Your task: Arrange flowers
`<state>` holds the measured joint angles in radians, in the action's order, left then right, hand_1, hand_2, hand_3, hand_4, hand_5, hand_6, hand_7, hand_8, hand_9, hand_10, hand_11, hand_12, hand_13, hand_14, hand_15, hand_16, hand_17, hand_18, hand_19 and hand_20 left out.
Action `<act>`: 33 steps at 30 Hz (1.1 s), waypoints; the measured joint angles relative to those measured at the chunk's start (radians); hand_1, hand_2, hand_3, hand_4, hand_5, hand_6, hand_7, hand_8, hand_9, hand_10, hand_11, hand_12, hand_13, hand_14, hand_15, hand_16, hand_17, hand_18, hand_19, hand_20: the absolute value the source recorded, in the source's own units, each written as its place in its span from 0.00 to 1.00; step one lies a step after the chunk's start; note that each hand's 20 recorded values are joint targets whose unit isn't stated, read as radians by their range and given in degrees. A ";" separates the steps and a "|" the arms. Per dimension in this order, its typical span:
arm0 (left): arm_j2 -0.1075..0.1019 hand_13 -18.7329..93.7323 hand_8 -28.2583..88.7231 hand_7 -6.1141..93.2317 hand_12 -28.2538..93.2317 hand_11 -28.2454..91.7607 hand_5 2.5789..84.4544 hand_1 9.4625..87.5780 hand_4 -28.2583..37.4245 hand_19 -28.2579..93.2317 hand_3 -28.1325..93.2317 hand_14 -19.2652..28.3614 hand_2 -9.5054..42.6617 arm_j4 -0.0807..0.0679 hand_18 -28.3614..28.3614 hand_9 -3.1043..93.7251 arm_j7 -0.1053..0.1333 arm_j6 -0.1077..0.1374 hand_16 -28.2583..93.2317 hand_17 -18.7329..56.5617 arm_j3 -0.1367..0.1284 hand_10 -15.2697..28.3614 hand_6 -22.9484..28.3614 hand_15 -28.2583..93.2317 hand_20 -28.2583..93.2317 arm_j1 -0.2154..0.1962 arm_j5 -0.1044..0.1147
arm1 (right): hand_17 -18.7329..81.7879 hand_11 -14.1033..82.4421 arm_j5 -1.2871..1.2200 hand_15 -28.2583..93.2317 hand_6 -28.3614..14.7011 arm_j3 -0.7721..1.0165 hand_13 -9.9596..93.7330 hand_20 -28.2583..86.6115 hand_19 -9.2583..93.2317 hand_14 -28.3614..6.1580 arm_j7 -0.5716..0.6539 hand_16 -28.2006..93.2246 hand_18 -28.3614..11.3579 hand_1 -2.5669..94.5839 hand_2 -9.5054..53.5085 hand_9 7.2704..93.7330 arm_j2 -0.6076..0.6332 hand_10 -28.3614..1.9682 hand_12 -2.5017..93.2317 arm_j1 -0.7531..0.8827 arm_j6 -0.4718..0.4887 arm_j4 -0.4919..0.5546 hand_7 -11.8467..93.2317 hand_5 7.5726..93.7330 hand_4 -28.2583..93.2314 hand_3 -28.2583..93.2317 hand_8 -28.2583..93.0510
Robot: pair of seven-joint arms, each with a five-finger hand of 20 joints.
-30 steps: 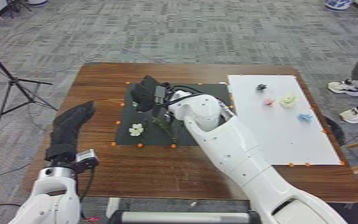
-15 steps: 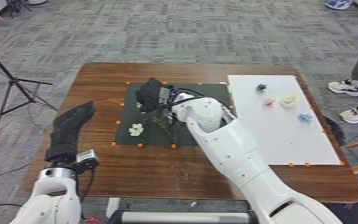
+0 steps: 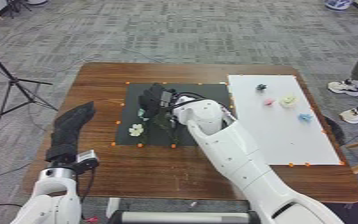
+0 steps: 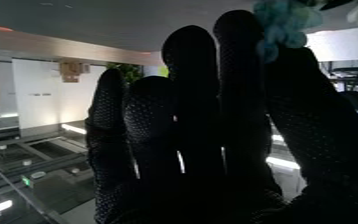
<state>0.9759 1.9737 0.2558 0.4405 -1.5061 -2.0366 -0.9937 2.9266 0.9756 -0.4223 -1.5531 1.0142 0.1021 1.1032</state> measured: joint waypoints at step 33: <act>0.001 0.46 0.17 0.22 0.31 0.40 0.53 0.19 0.05 0.27 0.82 0.71 0.23 0.005 0.66 0.48 -0.001 -0.004 0.23 0.31 0.004 0.65 0.55 0.34 0.35 -0.008 -0.001 | 0.37 0.56 -0.133 0.83 0.68 -0.198 0.59 0.67 0.67 0.26 0.199 0.56 0.13 0.19 0.13 0.67 0.177 0.43 0.36 -0.105 0.117 0.249 0.36 0.65 0.08 0.79 0.12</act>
<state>0.9774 1.9787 0.2543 0.4365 -1.5016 -2.0445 -0.9945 2.7939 0.7775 -0.2234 -1.3758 0.9089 0.2196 1.3523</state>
